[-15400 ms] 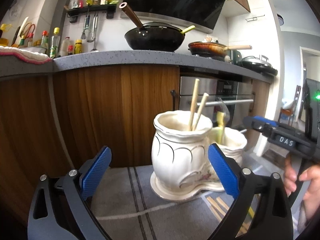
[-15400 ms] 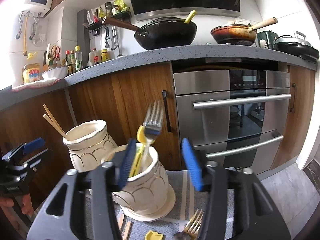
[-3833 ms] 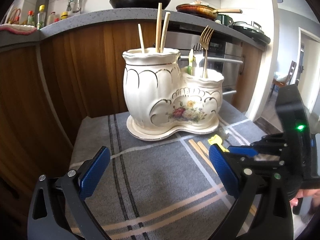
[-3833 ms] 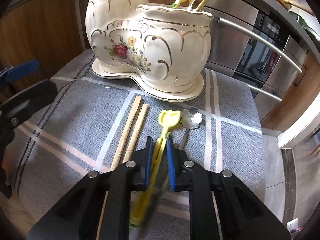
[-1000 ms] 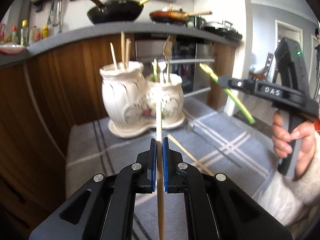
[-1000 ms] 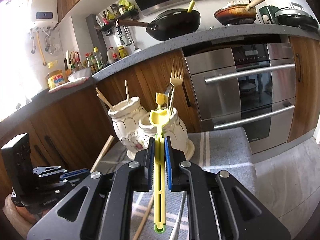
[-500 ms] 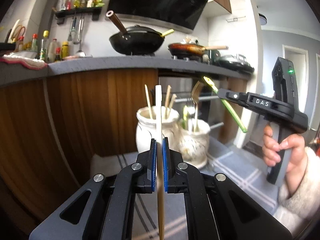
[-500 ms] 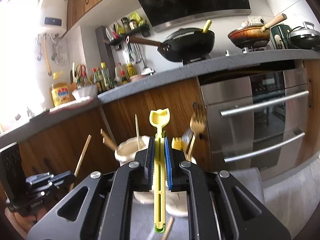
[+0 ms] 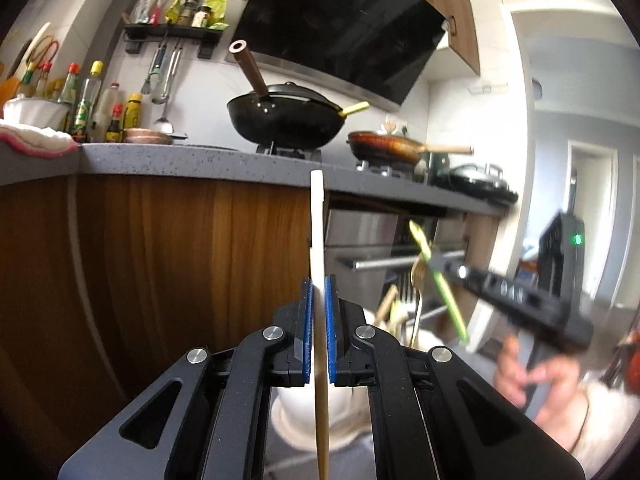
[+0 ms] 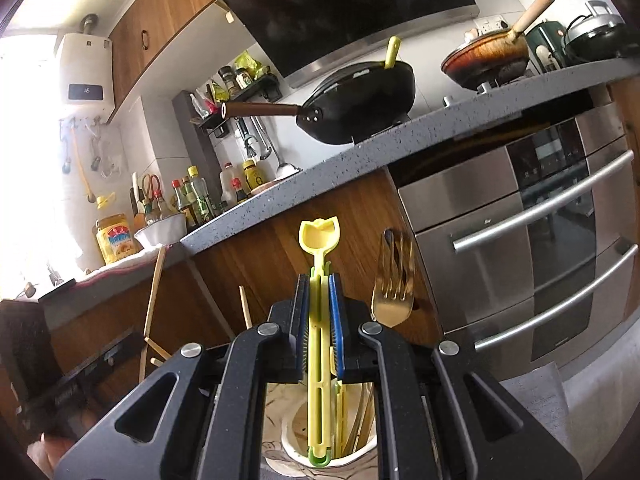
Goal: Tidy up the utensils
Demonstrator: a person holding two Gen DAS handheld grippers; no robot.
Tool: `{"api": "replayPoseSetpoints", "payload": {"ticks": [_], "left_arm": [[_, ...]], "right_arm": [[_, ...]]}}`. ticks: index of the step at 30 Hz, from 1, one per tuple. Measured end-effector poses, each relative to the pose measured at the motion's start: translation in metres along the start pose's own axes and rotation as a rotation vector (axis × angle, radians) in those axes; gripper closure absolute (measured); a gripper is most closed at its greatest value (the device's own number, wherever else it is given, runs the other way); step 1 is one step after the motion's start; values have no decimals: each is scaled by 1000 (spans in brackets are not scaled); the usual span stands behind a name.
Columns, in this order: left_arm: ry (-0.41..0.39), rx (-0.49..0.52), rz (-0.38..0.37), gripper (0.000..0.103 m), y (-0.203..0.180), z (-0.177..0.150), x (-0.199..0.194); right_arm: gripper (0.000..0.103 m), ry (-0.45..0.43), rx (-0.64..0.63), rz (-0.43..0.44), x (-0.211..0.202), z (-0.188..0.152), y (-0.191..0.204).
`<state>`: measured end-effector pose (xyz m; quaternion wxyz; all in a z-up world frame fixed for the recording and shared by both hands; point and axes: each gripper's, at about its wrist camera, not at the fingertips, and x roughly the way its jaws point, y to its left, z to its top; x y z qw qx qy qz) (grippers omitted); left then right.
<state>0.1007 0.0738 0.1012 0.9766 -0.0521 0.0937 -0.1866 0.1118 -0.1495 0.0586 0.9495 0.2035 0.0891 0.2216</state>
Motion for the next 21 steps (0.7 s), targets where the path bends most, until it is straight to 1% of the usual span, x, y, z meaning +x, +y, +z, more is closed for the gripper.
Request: {"api": "replayPoseSetpoints", "payload": {"ticks": [3, 7, 11, 14, 19, 21], "left_arm": [[-32, -15, -5, 96, 2, 8, 12], [-98, -55, -12, 96, 5, 18, 25], [-143, -83, 12, 96, 8, 25, 39], [-149, -127, 16, 96, 12, 27, 52], [-161, -104, 48, 96, 10, 20, 63], [-162, -127, 50, 96, 14, 17, 63]], "right_arm": [[93, -7, 33, 27, 1, -5, -5], [93, 9, 29, 41, 6, -12, -4], [93, 14, 13, 50, 10, -19, -1], [93, 26, -3, 45, 12, -23, 0], [93, 30, -10, 30, 15, -24, -1], [93, 34, -10, 28, 16, -24, -1]]}}
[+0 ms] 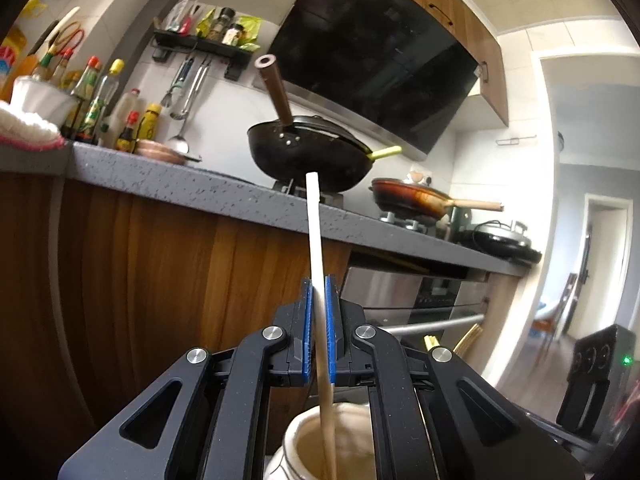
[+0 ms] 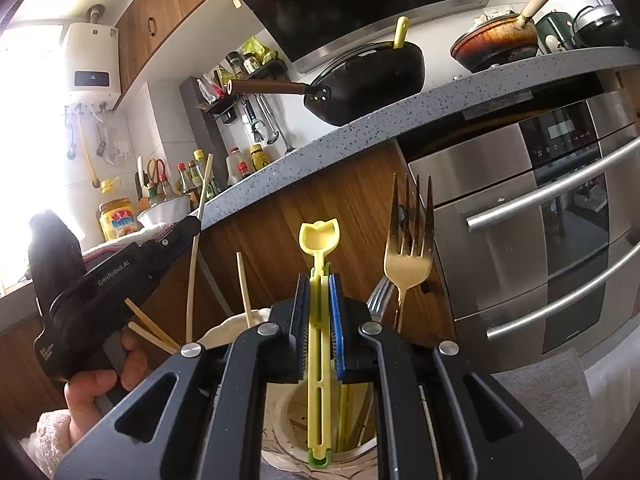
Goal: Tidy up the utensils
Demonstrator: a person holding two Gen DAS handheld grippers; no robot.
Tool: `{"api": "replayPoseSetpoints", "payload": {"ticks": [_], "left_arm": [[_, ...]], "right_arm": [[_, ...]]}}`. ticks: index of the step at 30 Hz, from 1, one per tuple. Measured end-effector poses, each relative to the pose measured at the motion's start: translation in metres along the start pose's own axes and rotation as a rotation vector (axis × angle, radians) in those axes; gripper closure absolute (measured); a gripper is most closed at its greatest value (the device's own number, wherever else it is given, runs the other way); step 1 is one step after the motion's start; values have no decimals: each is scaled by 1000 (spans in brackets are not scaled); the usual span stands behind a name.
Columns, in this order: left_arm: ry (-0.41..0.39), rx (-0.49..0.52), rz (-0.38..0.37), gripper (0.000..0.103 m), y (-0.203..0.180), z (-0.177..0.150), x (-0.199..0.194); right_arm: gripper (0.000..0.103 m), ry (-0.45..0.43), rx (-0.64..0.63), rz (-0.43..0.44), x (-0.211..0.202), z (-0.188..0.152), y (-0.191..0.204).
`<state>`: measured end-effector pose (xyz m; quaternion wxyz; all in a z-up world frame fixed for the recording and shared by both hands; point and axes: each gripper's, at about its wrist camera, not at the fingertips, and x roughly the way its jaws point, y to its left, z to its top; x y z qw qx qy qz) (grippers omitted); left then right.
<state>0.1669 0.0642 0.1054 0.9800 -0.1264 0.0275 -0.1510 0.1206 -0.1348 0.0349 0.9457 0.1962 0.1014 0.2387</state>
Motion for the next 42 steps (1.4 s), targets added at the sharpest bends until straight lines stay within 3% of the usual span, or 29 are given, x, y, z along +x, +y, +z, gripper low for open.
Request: {"api": "replayPoseSetpoints", "payload": {"ticks": [14, 19, 22, 25, 29, 31, 33, 35, 39, 42], "left_arm": [[4, -5, -18, 96, -2, 0, 6], [36, 12, -34, 96, 7, -5, -10], [143, 41, -3, 96, 21, -14, -11], [297, -18, 34, 96, 50, -31, -2], [507, -41, 85, 81, 79, -54, 9], [606, -28, 66, 72, 86, -66, 14], [687, 30, 44, 66, 84, -78, 18], [747, 85, 8, 66, 80, -88, 22], [855, 226, 11, 66, 76, -107, 34], [907, 268, -7, 66, 80, -115, 41]], "right_arm": [[93, 3, -9, 1, 2, -2, 1], [93, 13, -20, 4, 1, -4, 2], [93, 18, -23, 6, 2, -4, 3], [93, 19, -29, 6, 2, -4, 4], [93, 20, -34, 0, 2, -4, 4], [93, 22, -25, 0, 2, -4, 2], [93, 23, -15, 3, 2, -4, 0], [93, 23, -13, 0, 1, -4, -1], [93, 21, -13, -3, 0, -4, -1], [93, 23, -7, -4, 0, -4, -3]]}}
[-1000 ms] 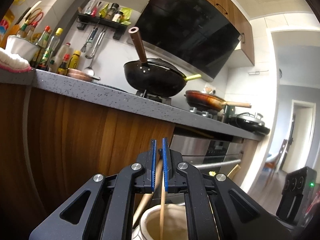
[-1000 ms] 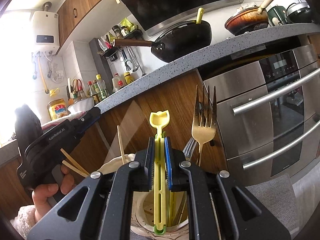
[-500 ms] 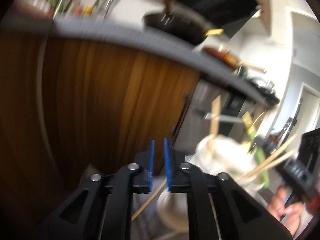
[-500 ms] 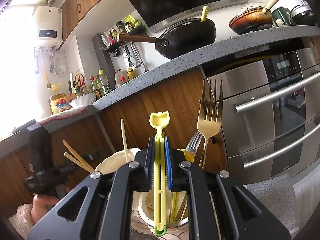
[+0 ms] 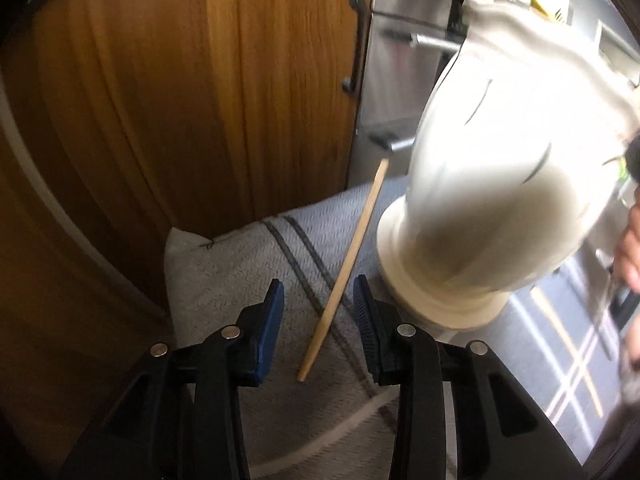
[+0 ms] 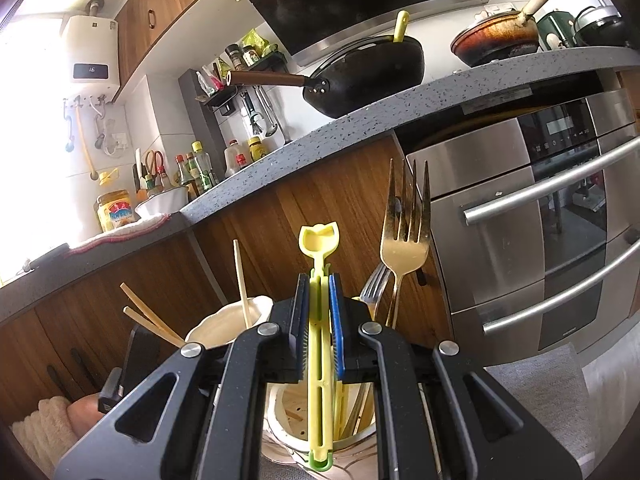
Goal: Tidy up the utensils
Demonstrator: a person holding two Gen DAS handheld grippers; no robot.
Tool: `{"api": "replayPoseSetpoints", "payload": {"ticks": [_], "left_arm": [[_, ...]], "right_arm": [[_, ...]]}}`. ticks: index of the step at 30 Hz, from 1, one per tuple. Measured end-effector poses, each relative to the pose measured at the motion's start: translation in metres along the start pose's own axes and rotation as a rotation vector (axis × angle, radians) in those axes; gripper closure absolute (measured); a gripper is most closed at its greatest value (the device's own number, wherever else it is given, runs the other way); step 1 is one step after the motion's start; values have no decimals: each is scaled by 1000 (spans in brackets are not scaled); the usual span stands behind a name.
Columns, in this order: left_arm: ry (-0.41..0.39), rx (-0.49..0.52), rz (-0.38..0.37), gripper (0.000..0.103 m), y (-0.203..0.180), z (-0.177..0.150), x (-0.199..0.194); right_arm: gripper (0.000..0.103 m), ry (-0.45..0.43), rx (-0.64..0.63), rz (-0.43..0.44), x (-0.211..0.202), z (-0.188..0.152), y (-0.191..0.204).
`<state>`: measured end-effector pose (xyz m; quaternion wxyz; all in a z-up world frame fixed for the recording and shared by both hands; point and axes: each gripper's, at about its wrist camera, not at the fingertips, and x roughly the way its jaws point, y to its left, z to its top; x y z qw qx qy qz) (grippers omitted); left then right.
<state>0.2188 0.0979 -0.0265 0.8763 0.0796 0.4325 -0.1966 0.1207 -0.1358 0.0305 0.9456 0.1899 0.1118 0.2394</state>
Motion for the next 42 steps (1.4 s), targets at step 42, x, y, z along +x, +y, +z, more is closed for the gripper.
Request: {"api": "replayPoseSetpoints", "payload": {"ticks": [42], "left_arm": [[68, -24, 171, 89, -24, -24, -11]], "right_arm": [[93, -2, 5, 2, -2, 2, 0]]}}
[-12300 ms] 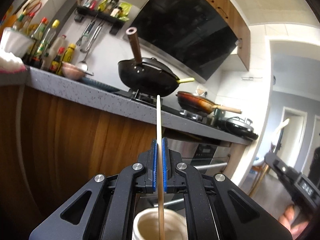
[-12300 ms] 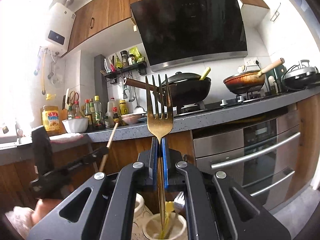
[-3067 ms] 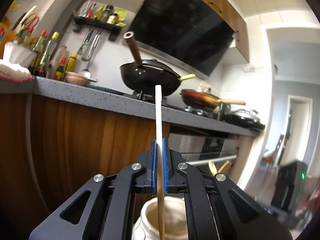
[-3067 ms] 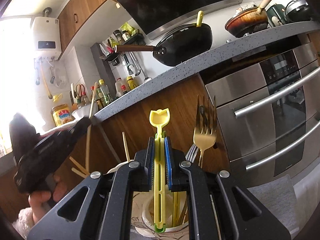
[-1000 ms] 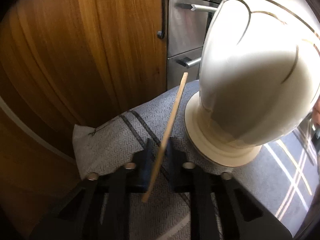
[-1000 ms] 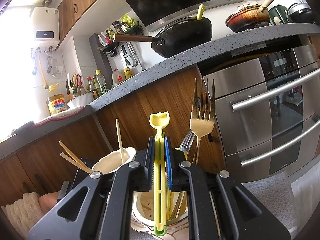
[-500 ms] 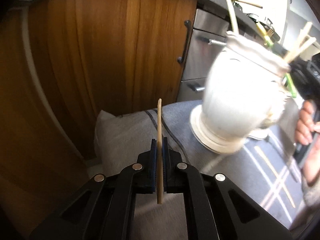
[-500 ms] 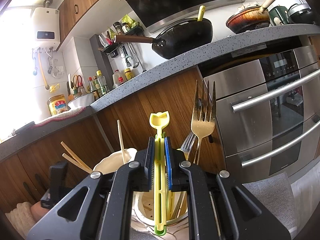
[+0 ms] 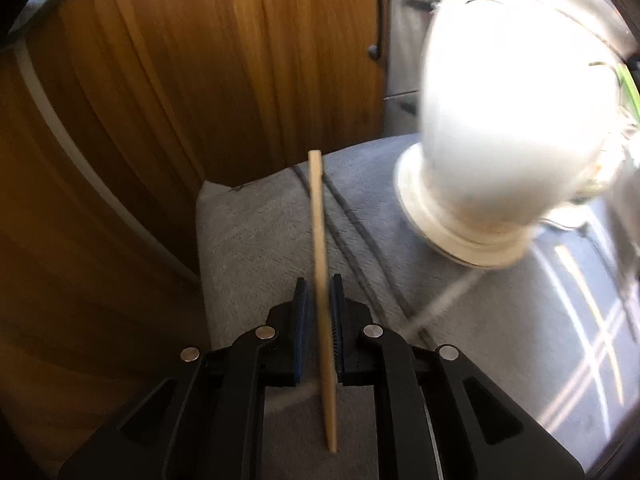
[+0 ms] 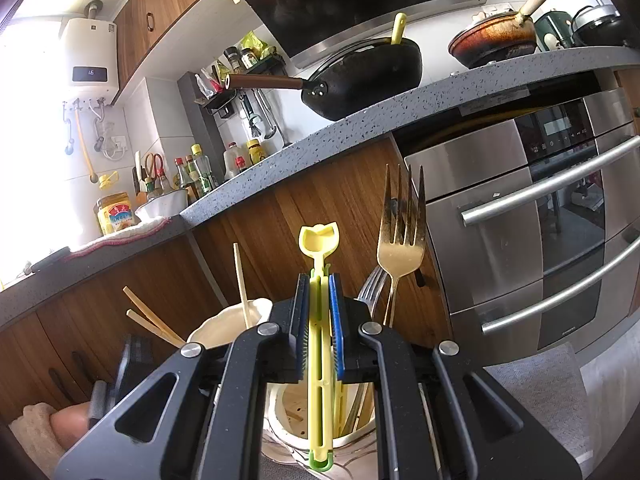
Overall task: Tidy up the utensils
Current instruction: 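Lift the chopstick over the tall cup, lower it in and open the left tool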
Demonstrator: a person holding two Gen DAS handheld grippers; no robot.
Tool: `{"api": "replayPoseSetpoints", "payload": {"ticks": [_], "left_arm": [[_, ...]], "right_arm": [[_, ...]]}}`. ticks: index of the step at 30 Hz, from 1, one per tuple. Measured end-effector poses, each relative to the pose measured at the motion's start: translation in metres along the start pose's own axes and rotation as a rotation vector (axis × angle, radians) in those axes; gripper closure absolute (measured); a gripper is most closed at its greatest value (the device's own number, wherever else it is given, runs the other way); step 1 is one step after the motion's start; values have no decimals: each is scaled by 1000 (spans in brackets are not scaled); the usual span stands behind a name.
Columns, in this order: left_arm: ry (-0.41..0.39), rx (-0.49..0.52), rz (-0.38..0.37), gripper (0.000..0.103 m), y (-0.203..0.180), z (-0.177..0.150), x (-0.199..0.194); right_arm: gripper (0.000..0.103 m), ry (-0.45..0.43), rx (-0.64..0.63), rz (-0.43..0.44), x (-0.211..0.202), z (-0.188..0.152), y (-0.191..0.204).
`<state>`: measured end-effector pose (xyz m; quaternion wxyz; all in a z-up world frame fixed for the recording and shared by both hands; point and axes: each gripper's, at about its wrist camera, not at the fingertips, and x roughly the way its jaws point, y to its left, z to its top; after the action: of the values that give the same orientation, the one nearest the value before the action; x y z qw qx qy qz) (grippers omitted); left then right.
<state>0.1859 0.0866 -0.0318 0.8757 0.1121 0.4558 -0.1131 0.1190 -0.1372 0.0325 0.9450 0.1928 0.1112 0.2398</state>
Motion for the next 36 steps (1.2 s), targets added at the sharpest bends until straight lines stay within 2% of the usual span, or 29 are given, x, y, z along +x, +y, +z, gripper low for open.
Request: {"api": "replayPoseSetpoints", "payload": {"ticks": [2, 3, 5, 8, 12, 16, 19, 25, 32, 36], "left_arm": [[-5, -10, -5, 90, 1, 3, 2], [-7, -14, -8, 96, 2, 4, 3], [-15, -8, -5, 97, 2, 3, 3], [-69, -25, -5, 97, 7, -1, -9], [-233, -114, -36, 97, 22, -4, -45], [-475, -217, -116, 97, 35, -1, -92], [-608, -272, -183, 97, 38, 7, -118], [-796, -347, -318, 97, 27, 37, -128], [-882, -347, -360, 97, 1, 72, -116], [-865, -341, -341, 97, -2, 75, -105]], "right_arm": [[93, -1, -2, -1, 0, 0, 0], [93, -2, -3, -1, 0, 0, 0], [93, -3, -5, -1, -1, 0, 0], [93, -3, -7, -1, -1, 0, 0], [93, -3, -6, 1, -1, -1, 0], [93, -2, -7, -1, -1, -1, 0], [93, -1, -7, -1, -1, -1, 0], [93, 4, -4, 4, 0, -1, 0], [93, 9, 1, 7, 1, -3, -1], [93, 16, 7, 11, 2, -4, -3]]}}
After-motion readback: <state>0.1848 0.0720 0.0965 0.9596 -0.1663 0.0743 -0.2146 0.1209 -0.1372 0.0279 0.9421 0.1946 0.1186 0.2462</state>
